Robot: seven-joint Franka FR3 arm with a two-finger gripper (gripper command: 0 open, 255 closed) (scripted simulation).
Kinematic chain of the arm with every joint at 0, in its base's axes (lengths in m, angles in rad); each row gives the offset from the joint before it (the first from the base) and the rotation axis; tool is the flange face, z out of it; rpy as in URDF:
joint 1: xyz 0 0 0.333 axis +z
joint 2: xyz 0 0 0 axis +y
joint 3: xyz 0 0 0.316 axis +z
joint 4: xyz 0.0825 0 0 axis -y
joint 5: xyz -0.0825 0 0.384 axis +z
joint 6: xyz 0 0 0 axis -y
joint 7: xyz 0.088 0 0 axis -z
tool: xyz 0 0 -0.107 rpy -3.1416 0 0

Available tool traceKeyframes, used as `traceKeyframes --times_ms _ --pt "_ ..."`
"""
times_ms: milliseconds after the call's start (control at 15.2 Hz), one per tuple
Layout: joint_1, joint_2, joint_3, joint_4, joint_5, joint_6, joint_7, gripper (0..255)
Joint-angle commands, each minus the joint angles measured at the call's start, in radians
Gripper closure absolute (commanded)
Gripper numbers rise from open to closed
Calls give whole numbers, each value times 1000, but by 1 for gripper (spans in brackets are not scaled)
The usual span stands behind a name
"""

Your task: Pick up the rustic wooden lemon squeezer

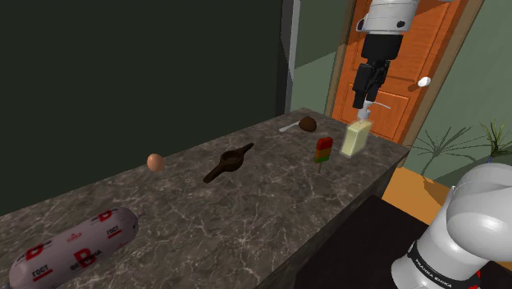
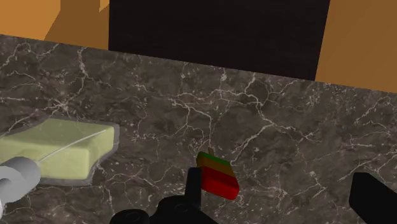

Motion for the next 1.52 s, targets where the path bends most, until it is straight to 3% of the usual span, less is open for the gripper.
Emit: traceKeyframes --times_ms 0,792,1452 --pt "0 0 0 0 0 0 0 0" --pt "20 289 192 19 93 295 280 0" --pt "26 634 314 194 53 480 521 0"
